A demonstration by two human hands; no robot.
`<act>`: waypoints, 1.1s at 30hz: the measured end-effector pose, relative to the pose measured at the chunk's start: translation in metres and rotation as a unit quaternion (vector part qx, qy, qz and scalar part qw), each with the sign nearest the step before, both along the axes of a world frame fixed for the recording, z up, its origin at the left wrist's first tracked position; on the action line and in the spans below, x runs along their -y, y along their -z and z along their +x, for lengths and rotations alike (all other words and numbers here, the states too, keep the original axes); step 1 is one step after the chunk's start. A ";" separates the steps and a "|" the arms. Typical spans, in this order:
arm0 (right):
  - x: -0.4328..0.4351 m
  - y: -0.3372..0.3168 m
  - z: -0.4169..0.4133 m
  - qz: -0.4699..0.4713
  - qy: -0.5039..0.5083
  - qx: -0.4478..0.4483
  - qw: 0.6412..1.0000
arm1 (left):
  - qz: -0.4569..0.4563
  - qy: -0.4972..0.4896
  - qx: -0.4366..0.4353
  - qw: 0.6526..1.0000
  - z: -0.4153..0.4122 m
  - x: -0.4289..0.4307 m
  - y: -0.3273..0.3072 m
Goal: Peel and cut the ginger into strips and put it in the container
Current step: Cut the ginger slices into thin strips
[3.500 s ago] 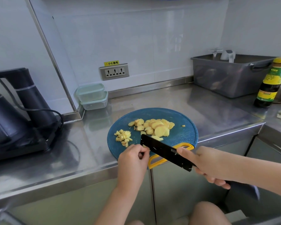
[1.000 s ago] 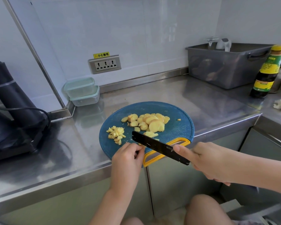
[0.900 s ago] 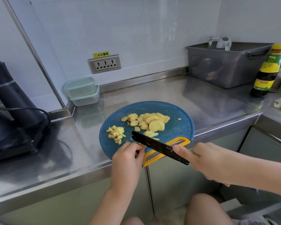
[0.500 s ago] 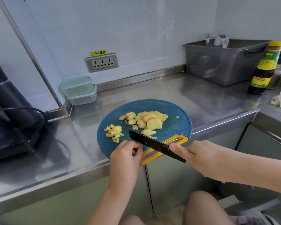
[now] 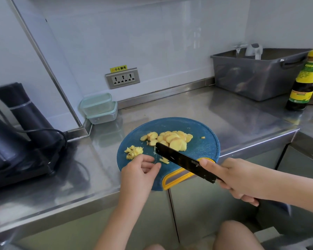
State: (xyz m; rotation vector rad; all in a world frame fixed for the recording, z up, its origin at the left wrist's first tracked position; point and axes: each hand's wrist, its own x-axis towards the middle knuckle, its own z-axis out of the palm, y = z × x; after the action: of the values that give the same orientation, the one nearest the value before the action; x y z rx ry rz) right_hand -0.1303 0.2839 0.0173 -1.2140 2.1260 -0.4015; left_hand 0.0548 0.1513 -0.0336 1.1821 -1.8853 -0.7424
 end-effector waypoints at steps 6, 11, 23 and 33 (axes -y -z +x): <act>0.001 0.001 -0.002 -0.018 0.034 0.067 0.997 | 0.067 0.008 0.034 0.997 -0.004 0.005 -0.012; 0.000 -0.010 0.003 0.036 0.039 0.119 0.992 | 0.253 0.048 -0.114 0.960 0.002 0.012 -0.019; -0.002 -0.027 0.011 0.047 -0.013 0.229 0.972 | 0.430 0.120 -0.351 0.823 0.002 0.015 -0.024; -0.003 -0.037 -0.008 0.005 0.053 0.287 0.956 | 0.330 0.104 -0.245 0.905 -0.004 0.025 -0.028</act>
State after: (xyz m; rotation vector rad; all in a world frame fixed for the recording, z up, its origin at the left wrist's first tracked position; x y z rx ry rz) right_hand -0.1385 0.2868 0.0542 -0.8425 1.6838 -0.6959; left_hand 0.0507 0.1267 -0.0058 1.0359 -1.3681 -1.7187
